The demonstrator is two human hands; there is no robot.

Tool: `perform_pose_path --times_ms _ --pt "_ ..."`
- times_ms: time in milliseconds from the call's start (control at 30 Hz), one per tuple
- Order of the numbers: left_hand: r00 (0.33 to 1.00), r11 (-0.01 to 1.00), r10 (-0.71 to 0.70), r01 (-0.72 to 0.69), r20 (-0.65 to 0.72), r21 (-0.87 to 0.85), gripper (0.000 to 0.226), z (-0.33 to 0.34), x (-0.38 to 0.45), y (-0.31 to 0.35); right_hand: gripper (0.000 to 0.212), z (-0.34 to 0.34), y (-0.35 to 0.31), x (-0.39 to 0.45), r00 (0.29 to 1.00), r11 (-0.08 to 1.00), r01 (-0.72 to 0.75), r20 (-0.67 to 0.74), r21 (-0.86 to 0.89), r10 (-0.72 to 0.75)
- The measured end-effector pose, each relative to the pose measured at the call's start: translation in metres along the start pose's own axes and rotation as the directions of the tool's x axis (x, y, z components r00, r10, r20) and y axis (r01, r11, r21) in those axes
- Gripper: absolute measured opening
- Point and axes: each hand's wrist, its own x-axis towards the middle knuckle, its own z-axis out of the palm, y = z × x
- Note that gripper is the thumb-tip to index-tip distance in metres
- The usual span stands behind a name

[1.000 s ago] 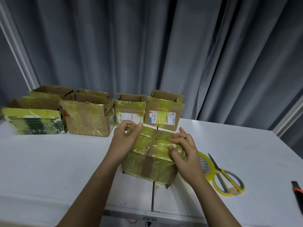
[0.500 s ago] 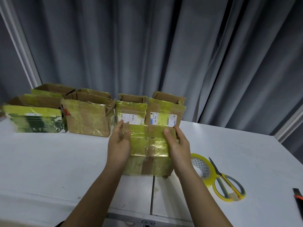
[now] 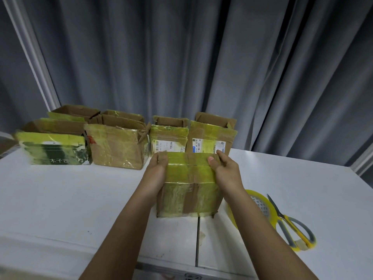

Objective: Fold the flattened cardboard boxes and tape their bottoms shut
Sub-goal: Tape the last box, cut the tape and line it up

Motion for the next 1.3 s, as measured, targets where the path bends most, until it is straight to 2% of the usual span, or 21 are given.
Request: perform_pose_path --times_ms 233,400,500,567,633,700,733,767,833,900,967,1033,1100,1200,1300 --pt "1.0 0.999 -0.002 0.003 -0.023 0.034 0.049 0.001 -0.002 -0.001 0.048 -0.001 0.001 0.004 1.0 0.993 0.001 0.002 -0.115 -0.001" --pt "0.998 0.998 0.044 -0.042 -0.049 0.045 0.043 0.004 -0.005 0.002 0.06 -0.009 -0.007 -0.007 0.992 0.995 -0.007 0.127 -0.101 0.02" --pt "0.996 0.995 0.076 -0.073 -0.045 0.06 0.041 0.008 -0.007 0.002 0.048 -0.037 0.007 -0.031 0.989 0.995 0.081 0.127 -0.052 -0.074" --pt "0.992 0.991 0.102 -0.096 -0.069 0.09 0.043 0.01 -0.006 0.001 0.038 -0.063 0.025 -0.047 0.983 0.964 0.171 0.107 -0.203 -0.151" --pt "0.979 0.981 0.173 -0.161 -0.106 0.109 0.043 0.013 -0.005 -0.001 0.038 -0.09 0.051 -0.053 0.968 0.855 0.245 0.16 -0.457 -0.192" --pt "0.954 0.957 0.271 -0.252 -0.128 0.147 0.035 0.014 -0.006 -0.003 0.051 -0.111 0.071 -0.056 0.951 0.631 0.296 0.286 -0.717 -0.121" --pt "0.935 0.934 0.331 -0.306 -0.126 0.187 0.031 0.015 -0.005 -0.004 0.063 -0.118 0.077 -0.055 0.941 0.522 0.315 0.331 -0.793 -0.066" --pt "0.916 0.91 0.382 -0.348 -0.126 0.227 0.029 0.015 -0.005 -0.005 0.071 -0.123 0.079 -0.057 0.936 0.447 0.319 0.352 -0.836 -0.011" --pt "0.889 0.873 0.442 -0.395 -0.121 0.285 0.027 0.013 -0.005 -0.005 0.071 -0.127 0.081 -0.058 0.934 0.366 0.314 0.355 -0.876 0.047" --pt "0.85 0.82 0.515 -0.453 -0.107 0.351 0.026 0.012 -0.006 -0.002 0.063 -0.124 0.077 -0.059 0.933 0.294 0.335 0.358 -0.895 0.028" --pt "0.805 0.697 0.588 -0.454 -0.081 0.555 0.021 0.011 -0.01 0.002 0.061 -0.12 0.07 -0.059 0.938 0.264 0.337 0.348 -0.904 -0.006" --pt "0.739 0.477 0.673 -0.388 -0.044 0.789 0.023 0.012 -0.012 0.004 0.062 -0.123 0.066 -0.057 0.95 0.315 0.304 0.311 -0.899 -0.031" --pt "0.675 0.28 0.738 -0.342 0.026 0.897 0.023 0.016 -0.017 0.008 0.063 -0.129 0.067 -0.056 0.966 0.445 0.256 0.246 -0.858 -0.082" --pt "0.582 0.143 0.805 -0.381 0.117 0.913 0.021 0.027 -0.024 0.013 0.064 -0.141 0.069 -0.059 0.975 0.674 0.222 0.16 -0.704 -0.154" --pt "0.448 0.063 0.853 -0.6 0.269 0.798 0.025 0.054 -0.041 0.016 0.064 -0.15 0.068 -0.059 0.976 0.814 0.215 0.102 -0.54 -0.191"
